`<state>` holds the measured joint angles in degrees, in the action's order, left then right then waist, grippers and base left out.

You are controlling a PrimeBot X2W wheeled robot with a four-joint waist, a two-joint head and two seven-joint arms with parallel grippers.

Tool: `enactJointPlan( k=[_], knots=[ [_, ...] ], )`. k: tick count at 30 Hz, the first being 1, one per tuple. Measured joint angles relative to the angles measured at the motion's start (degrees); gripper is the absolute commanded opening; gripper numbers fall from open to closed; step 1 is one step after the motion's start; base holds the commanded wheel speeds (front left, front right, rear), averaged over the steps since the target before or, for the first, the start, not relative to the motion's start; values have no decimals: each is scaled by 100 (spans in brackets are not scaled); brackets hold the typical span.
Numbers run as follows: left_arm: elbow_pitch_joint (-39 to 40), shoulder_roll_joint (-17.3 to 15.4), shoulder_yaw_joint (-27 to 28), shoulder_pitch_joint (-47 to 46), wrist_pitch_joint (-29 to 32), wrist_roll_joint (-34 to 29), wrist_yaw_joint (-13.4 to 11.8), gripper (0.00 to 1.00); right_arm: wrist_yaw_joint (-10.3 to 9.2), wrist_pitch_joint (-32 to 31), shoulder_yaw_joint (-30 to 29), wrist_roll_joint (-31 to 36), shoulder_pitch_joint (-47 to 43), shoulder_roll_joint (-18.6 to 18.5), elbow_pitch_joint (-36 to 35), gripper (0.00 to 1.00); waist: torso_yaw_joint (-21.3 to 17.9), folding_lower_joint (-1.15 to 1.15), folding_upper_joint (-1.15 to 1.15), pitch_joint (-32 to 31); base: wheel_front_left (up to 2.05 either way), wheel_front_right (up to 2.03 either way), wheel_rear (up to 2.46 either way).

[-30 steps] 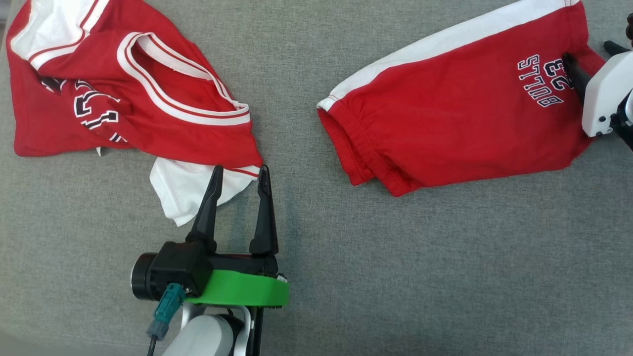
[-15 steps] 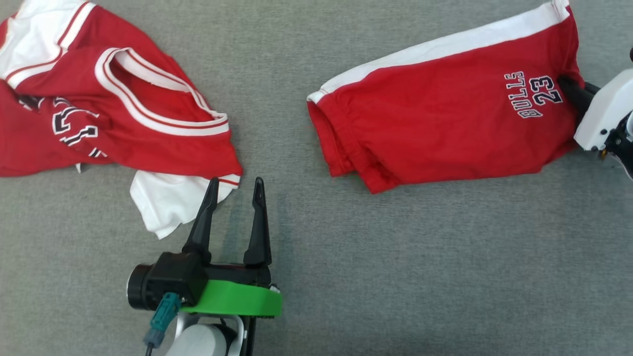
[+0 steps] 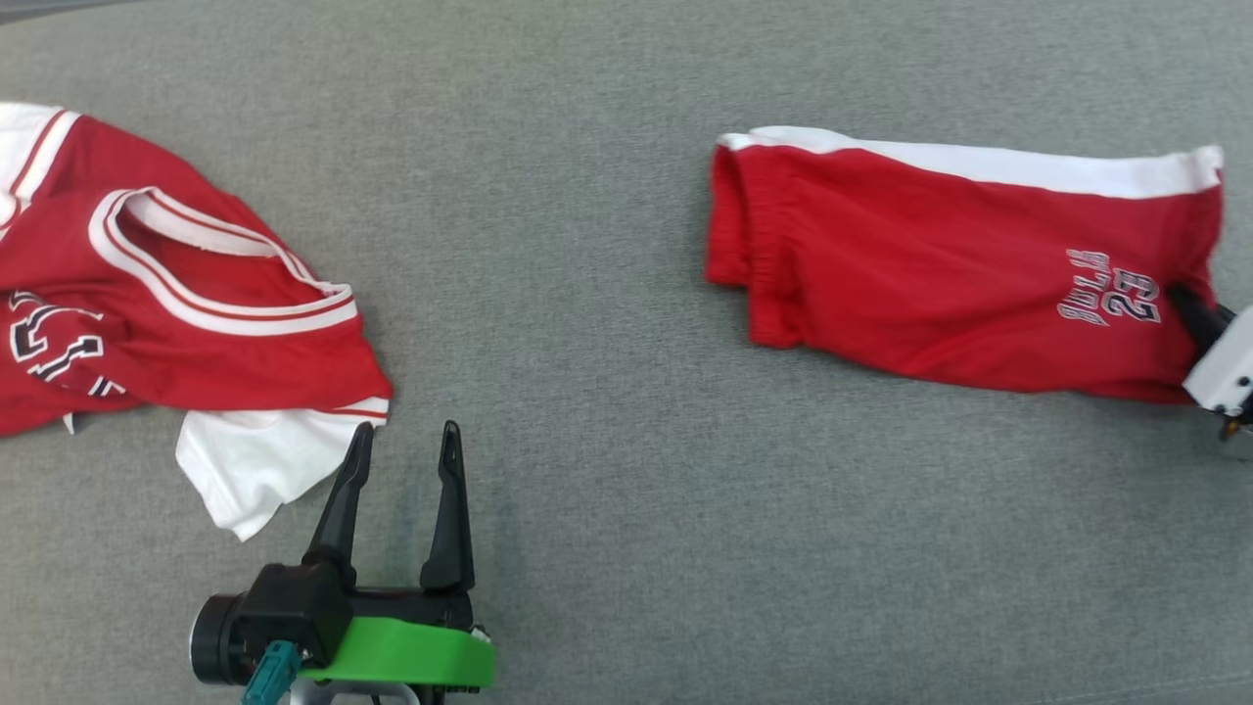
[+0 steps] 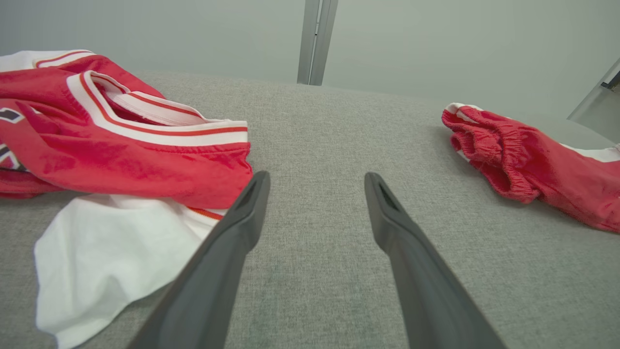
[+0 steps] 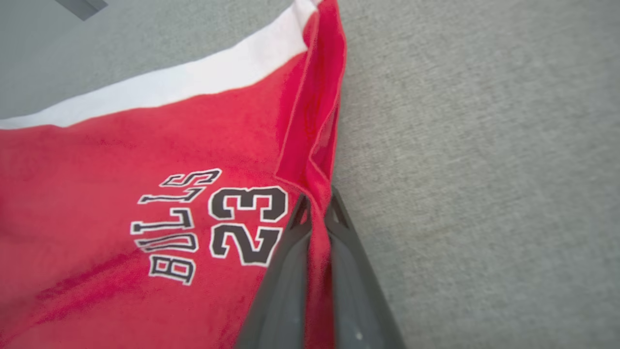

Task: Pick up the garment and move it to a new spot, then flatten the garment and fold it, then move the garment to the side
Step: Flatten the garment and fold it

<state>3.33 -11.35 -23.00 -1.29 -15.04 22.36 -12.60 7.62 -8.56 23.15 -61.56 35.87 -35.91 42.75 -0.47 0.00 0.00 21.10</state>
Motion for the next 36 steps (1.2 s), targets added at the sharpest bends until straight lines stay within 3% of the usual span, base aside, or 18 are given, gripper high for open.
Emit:
enactJointPlan(
  k=[7, 11, 14, 17, 21, 29, 36],
  knots=[
    [43, 63, 75, 112, -1, -23, 66, 100, -10, 275, -501, -272, 16, -523, 501, 0, -148, 0, 0, -129, 0, 0, 0],
    [-21, 218, 91, 192, 0, -19, 114, 100, -14, 277, -417, -259, 70, -817, -183, 0, -120, 0, 0, -159, 0, 0, 0],
    [-101, 342, 124, 209, 0, -13, 166, 100, -14, 158, -152, -127, 63, -823, -917, 0, -142, 0, 0, -215, 0, 0, 0],
    [-224, 423, 91, 226, -1, -23, 260, 100, -14, 5, 160, 64, 85, -559, -1551, 0, -175, 0, 0, -309, 0, 0, 0],
    [-381, 505, 64, 218, 0, -57, 355, 100, -14, -261, 633, 360, 158, 97, -1940, 0, -186, 0, 0, -461, 0, 0, 0],
    [-572, 662, 81, 233, -1, -107, 483, 100, -14, -369, 906, 983, 286, 1085, -1292, 0, 98, 0, 0, -640, 0, 0, 0],
    [-677, 770, 103, 336, -1, -134, 563, 100, -14, -339, 873, 1213, 361, 1245, -994, 0, 374, 0, 0, -744, 0, 0, 0]
  ],
)
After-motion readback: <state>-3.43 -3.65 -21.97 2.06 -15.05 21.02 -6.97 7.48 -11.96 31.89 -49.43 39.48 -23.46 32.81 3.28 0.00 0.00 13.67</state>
